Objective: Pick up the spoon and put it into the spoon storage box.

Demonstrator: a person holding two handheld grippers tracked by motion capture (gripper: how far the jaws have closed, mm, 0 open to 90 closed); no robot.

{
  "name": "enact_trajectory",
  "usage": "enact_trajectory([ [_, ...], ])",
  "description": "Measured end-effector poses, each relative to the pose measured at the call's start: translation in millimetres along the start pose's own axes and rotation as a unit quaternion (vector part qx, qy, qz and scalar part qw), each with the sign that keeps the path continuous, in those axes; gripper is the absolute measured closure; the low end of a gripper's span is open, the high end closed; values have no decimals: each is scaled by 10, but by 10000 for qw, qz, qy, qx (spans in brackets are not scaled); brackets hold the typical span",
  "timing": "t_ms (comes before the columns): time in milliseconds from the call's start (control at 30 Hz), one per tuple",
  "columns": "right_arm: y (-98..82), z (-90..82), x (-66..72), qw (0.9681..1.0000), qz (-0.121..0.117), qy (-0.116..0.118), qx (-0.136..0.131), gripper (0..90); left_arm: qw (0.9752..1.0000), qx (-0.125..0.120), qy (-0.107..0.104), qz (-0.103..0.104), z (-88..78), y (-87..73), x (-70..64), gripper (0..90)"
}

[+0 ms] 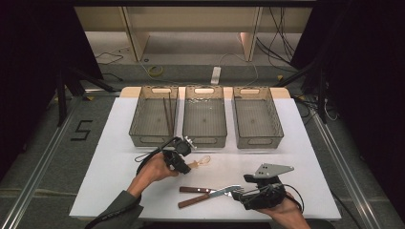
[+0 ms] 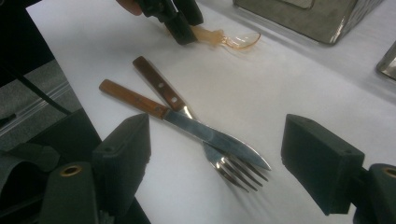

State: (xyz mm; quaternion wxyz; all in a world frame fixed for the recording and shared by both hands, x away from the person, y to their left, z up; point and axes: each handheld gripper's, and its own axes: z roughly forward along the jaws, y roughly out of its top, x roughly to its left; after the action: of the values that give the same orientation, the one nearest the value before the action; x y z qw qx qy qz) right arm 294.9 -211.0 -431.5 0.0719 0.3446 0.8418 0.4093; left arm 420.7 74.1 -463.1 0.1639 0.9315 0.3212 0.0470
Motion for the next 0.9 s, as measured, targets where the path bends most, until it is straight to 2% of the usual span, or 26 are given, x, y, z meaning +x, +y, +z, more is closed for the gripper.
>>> enact_trajectory([
  [300, -3, 0, 5, 10000, -23, -2, 21, 254, 9998, -33, -28, 198, -7, -13, -18, 724],
  [500, -3, -4, 14, 10000, -20, -2, 26, 255, 9994, -95, 13, 334, -7, -24, -40, 744],
  [633, -8, -8, 7, 10000, -33, -9, 16, 255, 9994, -173, -39, 288, -60, -14, -22, 748],
  [733, -9, -9, 3, 10000, -13, -13, 9, 255, 9990, -410, -65, 181, -152, -17, 17, 749],
  [900, -11, -5, 5, 10000, -14, -19, 28, 255, 9985, -512, -78, 170, -205, -13, 29, 749],
])
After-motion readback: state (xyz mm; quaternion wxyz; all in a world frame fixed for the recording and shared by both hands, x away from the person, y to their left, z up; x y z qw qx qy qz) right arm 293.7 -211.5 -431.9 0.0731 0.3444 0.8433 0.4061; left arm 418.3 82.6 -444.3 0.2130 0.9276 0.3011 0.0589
